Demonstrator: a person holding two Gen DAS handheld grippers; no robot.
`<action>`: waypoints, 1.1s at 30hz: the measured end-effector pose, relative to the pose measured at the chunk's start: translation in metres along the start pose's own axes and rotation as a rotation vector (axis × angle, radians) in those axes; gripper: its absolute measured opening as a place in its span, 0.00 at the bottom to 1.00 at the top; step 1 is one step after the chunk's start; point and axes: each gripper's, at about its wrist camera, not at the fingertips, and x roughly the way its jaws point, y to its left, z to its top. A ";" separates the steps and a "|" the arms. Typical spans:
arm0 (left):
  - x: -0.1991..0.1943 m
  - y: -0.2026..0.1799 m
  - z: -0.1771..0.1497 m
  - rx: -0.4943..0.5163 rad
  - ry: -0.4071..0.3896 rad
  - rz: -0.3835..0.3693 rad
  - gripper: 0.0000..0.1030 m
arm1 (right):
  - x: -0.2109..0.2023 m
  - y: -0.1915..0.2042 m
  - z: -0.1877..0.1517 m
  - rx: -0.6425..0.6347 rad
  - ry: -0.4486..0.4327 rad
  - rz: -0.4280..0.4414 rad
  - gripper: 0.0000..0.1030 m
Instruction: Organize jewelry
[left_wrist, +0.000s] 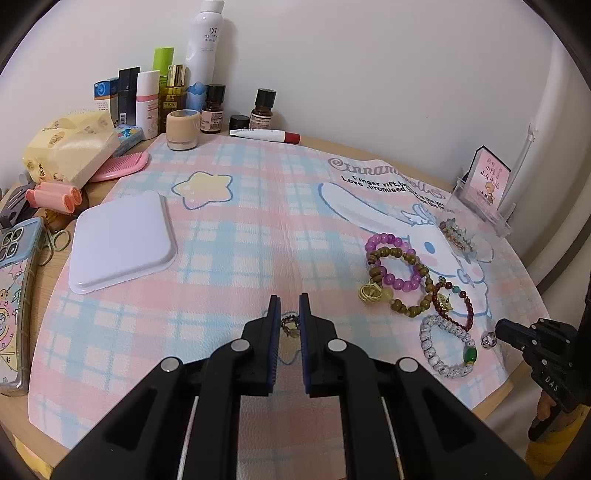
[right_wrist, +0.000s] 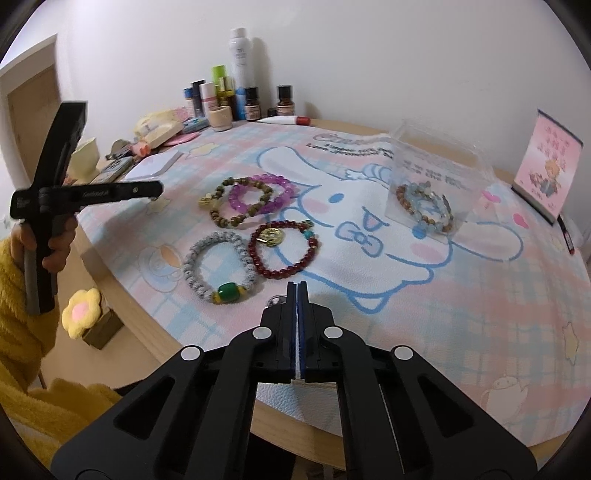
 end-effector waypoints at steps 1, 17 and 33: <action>0.000 0.000 0.000 0.002 0.000 0.000 0.10 | -0.002 0.002 0.000 -0.002 -0.006 0.013 0.35; -0.005 -0.007 -0.003 0.030 -0.006 -0.017 0.10 | 0.008 0.015 -0.004 -0.078 0.013 -0.036 0.32; -0.023 -0.015 0.007 0.026 -0.055 -0.092 0.10 | 0.000 0.012 0.002 -0.069 -0.019 -0.034 0.18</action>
